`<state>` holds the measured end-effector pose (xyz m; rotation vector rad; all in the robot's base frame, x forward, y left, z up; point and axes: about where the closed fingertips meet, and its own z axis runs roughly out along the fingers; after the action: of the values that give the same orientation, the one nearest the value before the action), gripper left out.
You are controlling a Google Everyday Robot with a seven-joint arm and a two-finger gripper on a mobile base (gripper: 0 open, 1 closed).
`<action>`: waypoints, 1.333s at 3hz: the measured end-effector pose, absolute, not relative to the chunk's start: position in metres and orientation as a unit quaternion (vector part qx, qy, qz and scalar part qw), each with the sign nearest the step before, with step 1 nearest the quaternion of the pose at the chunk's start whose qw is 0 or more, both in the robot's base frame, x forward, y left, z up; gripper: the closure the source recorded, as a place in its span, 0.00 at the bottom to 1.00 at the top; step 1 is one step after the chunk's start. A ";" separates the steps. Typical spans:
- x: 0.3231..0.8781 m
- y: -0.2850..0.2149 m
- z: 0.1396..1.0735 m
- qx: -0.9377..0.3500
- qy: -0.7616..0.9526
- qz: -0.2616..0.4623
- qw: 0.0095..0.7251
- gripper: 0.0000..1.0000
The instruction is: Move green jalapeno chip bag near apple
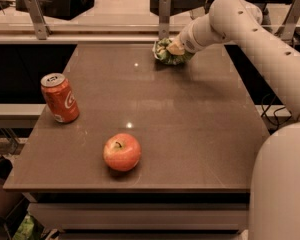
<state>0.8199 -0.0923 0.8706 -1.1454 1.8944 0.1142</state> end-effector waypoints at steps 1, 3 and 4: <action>0.812 -0.105 0.892 -0.439 0.761 0.063 0.474 1.00; 0.786 -0.138 0.924 -0.402 0.754 0.079 0.513 1.00; 0.764 -0.155 0.942 -0.392 0.754 0.077 0.521 1.00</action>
Offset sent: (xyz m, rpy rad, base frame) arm -0.0349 -0.0542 0.0629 0.1901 -0.0914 -0.0774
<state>0.7636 -0.1550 0.9417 -0.9402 1.8080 0.1855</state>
